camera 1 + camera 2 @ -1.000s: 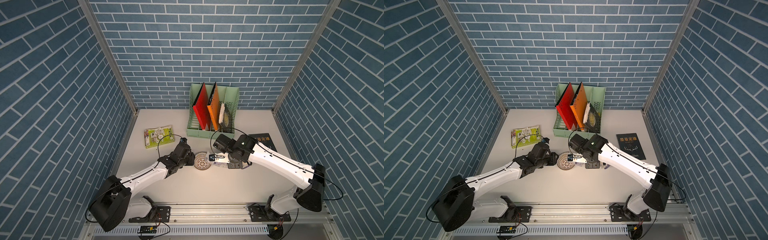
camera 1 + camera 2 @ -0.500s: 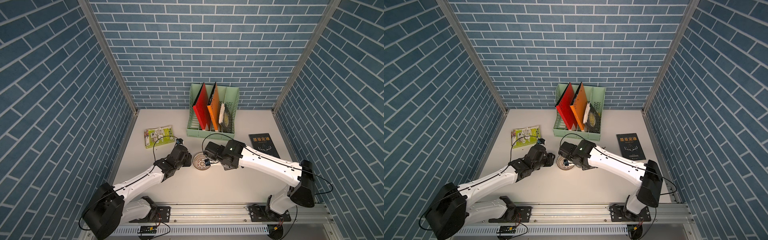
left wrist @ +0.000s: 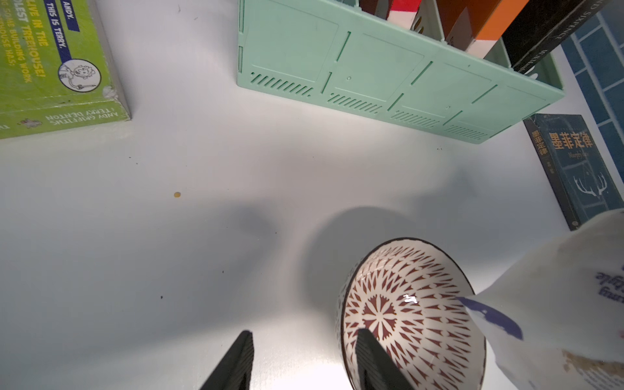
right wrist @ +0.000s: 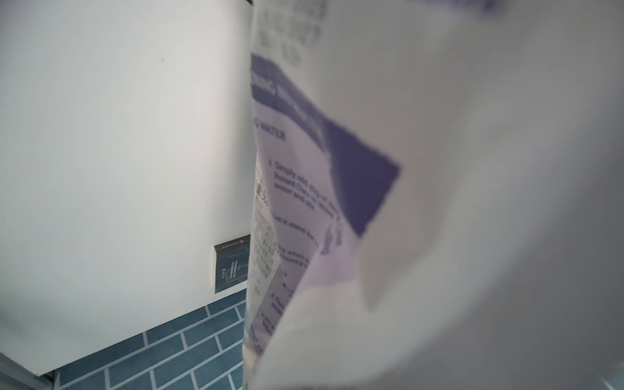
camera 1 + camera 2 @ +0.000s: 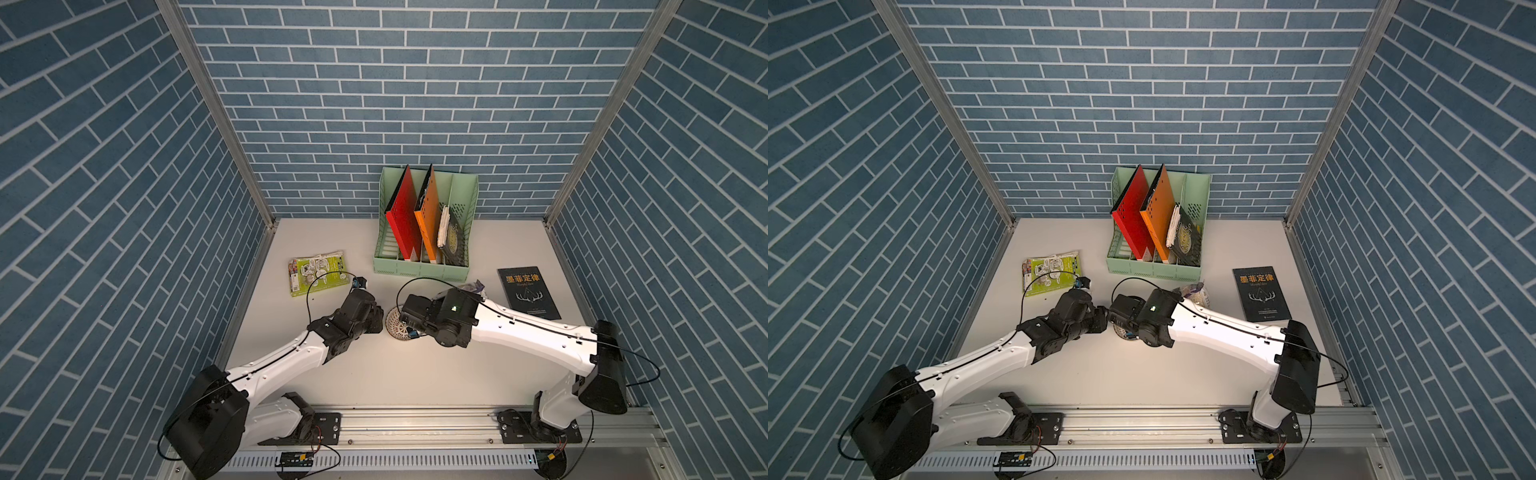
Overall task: Pour the oats into the breakfast bowl
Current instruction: Pour the oats into the bowl.
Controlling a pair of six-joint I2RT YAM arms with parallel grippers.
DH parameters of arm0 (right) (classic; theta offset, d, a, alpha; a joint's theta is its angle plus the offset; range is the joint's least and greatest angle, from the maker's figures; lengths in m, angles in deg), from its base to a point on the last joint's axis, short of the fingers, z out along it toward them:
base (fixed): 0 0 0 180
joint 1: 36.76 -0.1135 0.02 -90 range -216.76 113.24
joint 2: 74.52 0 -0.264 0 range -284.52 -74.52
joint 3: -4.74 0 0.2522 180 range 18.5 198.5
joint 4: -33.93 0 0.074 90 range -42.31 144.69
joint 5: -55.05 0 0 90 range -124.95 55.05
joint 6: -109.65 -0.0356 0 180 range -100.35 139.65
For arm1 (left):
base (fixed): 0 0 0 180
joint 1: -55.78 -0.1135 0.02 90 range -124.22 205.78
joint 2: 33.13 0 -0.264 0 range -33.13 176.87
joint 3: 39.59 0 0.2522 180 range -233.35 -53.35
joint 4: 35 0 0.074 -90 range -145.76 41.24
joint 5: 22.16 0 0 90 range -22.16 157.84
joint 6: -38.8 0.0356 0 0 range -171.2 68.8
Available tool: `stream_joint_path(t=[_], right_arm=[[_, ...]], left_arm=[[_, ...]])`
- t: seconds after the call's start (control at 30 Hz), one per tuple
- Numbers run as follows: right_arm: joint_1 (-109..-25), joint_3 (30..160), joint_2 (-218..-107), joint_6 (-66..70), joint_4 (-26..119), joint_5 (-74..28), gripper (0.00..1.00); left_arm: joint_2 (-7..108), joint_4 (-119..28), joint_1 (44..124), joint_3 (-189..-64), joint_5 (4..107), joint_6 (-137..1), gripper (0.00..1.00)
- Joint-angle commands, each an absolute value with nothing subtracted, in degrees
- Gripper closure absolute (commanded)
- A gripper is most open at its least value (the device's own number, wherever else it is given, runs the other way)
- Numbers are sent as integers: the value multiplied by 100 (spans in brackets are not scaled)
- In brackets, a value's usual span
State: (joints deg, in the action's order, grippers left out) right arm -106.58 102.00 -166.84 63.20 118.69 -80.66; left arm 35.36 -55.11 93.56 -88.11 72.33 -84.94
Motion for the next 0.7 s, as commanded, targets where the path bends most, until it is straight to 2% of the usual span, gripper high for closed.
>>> stream_joint_path(t=[0.0,0.3,0.67], right_arm=[[-10760,10191,-16716,6698,11767,-8948,100],[-10856,9895,-16745,7058,11395,-9403,100],[-10950,9668,-16834,7372,10920,-9928,100]], left_arm=[[3604,-5690,9333,-8911,7292,-8375,47],[3657,-5634,9287,-8852,7323,-8336,45],[3255,-5368,9194,-8690,7827,-8429,13]])
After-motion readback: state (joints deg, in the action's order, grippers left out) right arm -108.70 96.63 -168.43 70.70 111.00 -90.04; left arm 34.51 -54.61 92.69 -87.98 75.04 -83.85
